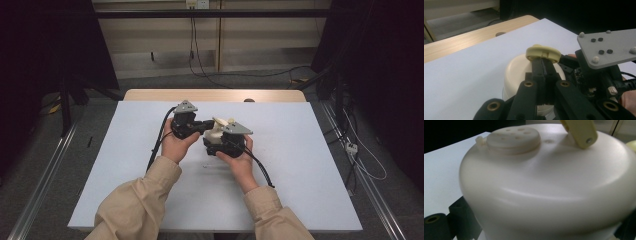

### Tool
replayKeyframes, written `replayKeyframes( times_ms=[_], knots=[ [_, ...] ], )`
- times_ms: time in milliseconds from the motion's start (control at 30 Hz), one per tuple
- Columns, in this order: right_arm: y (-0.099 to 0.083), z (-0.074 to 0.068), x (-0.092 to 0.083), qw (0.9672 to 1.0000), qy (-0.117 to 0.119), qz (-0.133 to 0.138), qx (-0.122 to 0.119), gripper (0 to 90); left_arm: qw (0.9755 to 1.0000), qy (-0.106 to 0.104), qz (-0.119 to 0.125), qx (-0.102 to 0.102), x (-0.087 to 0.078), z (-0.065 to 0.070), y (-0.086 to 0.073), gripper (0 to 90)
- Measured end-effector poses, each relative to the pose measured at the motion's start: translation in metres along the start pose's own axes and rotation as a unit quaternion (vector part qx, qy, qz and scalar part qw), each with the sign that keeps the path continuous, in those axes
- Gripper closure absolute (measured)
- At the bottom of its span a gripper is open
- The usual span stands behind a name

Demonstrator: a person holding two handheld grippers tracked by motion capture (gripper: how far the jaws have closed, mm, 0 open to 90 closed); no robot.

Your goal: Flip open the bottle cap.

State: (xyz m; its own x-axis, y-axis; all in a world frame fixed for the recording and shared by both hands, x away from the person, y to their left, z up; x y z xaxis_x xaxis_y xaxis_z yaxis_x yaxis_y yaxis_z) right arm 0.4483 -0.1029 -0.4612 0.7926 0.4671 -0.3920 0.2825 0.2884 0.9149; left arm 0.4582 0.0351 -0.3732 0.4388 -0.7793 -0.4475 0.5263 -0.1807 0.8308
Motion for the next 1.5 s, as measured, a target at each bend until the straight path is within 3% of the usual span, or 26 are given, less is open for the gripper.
replayKeyframes(
  times_ms=[1500],
  knots=[
    [0.0,0.0,0.0,1.0,0.0,0.001,0.001,5.8,1.0,-0.001,0.002,0.002,0.013,0.003,0.012,90.0]
  ],
)
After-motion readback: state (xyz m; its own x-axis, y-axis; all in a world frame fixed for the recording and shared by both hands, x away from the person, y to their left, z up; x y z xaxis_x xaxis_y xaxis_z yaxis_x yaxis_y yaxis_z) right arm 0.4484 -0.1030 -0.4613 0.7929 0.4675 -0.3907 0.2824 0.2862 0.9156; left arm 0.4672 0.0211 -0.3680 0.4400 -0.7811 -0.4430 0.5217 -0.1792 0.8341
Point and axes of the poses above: each handheld gripper's, and its own axes: x roughly forward along the jaws, y roughly out of its top, z roughly to its right, the point moved 3 cm from there along x, roughly forward along the jaws, and after that the axes turned 10 degrees about -x, right-handed, at the moved point
